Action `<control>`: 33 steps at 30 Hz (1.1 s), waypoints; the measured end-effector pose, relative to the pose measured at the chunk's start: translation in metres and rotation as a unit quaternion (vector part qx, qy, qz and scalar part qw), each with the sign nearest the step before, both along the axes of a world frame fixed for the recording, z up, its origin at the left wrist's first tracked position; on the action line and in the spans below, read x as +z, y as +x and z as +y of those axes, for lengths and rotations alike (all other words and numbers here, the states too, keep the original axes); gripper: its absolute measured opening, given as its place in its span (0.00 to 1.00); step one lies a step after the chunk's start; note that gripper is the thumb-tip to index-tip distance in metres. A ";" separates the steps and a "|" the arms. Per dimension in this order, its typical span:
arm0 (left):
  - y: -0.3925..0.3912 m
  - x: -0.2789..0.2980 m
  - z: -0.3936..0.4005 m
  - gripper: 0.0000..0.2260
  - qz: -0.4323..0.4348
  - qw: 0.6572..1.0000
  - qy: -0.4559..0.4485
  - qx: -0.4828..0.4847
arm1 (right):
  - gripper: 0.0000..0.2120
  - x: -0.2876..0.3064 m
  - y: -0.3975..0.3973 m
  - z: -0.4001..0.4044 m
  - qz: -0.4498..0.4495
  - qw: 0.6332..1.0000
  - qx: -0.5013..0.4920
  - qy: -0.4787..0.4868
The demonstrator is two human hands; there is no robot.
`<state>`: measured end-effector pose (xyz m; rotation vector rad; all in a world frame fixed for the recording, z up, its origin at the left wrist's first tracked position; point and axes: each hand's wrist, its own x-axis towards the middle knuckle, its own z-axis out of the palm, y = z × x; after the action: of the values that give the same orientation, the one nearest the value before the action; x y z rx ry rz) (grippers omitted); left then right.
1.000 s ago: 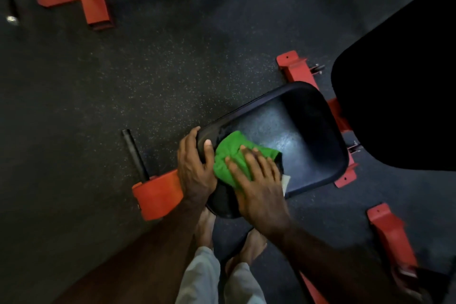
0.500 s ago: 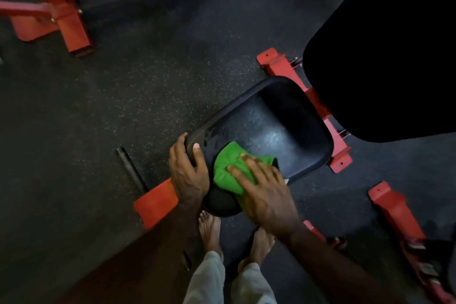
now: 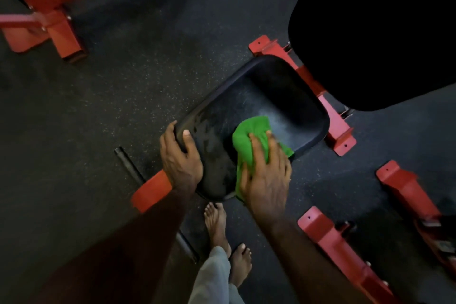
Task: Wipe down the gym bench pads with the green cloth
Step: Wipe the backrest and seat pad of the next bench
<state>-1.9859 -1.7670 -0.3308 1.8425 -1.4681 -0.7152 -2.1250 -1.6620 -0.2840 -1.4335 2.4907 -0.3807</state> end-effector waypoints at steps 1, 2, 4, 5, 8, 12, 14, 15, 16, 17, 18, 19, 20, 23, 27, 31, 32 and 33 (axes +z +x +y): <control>0.000 -0.001 -0.001 0.19 0.000 1.000 -0.003 0.000 | 0.33 0.002 0.014 -0.003 -0.008 0.999 -0.038 0.005; 0.001 -0.002 -0.001 0.19 0.000 1.000 -0.008 -0.003 | 0.33 0.002 0.027 -0.002 -0.008 0.999 -0.032 0.013; 0.001 -0.004 0.000 0.20 -0.001 1.000 -0.014 -0.005 | 0.35 0.000 0.035 0.007 0.004 0.997 0.082 0.014; 0.001 -0.004 -0.001 0.20 0.000 1.000 -0.016 -0.004 | 0.35 0.000 0.025 0.009 0.014 0.989 0.149 0.011; 0.000 -0.003 -0.001 0.20 0.001 1.000 -0.015 -0.001 | 0.31 -0.006 -0.018 0.009 0.037 0.986 0.162 0.003; 0.001 -0.004 -0.001 0.21 0.001 1.000 -0.007 0.006 | 0.32 0.002 0.010 -0.001 -0.018 0.991 -0.129 -0.017; 0.000 -0.004 -0.001 0.20 0.000 1.000 -0.014 0.004 | 0.32 0.001 0.037 0.004 -0.003 1.000 -0.027 -0.002; -0.001 -0.004 0.000 0.20 0.000 1.000 -0.011 0.003 | 0.33 -0.002 0.040 0.010 0.007 0.998 0.058 0.006; -0.001 -0.003 0.000 0.20 0.002 1.000 -0.008 0.006 | 0.34 -0.004 0.031 0.014 0.018 0.991 0.132 0.007; -0.001 -0.003 0.000 0.20 0.003 1.000 -0.009 0.006 | 0.34 -0.006 0.016 0.013 0.034 0.983 0.180 0.004; -0.001 -0.003 0.000 0.20 0.002 1.000 -0.010 0.007 | 0.35 -0.008 0.001 0.012 0.051 0.979 0.199 0.003; -0.002 -0.003 0.001 0.20 0.001 1.000 -0.012 0.009 | 0.35 -0.009 -0.011 0.011 0.060 0.982 0.181 0.002; -0.001 -0.004 0.000 0.20 -0.001 1.000 -0.013 0.009 | 0.35 -0.009 -0.013 0.009 0.051 0.990 0.130 -0.005; 0.000 -0.004 -0.001 0.20 0.006 1.000 -0.013 0.002 | 0.35 -0.002 0.026 0.002 0.003 0.999 -0.041 -0.013; 0.001 -0.004 0.000 0.19 -0.001 1.000 -0.022 -0.013 | 0.38 -0.008 0.046 0.006 0.020 0.996 0.089 0.017; 0.000 0.001 -0.002 0.19 0.003 1.000 -0.012 -0.023 | 0.37 -0.010 -0.001 0.002 0.042 0.997 0.065 -0.010; 0.000 0.002 -0.002 0.19 0.004 1.000 -0.007 -0.019 | 0.36 -0.009 0.002 -0.002 0.018 0.999 -0.032 -0.020; -0.001 0.003 -0.003 0.19 0.006 1.000 -0.001 -0.021 | 0.36 -0.007 0.015 -0.008 -0.006 0.992 -0.123 -0.026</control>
<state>-1.9866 -1.7703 -0.3278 1.8086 -1.5029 -0.7432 -2.1105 -1.6701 -0.2906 -1.1401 2.6729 -0.4998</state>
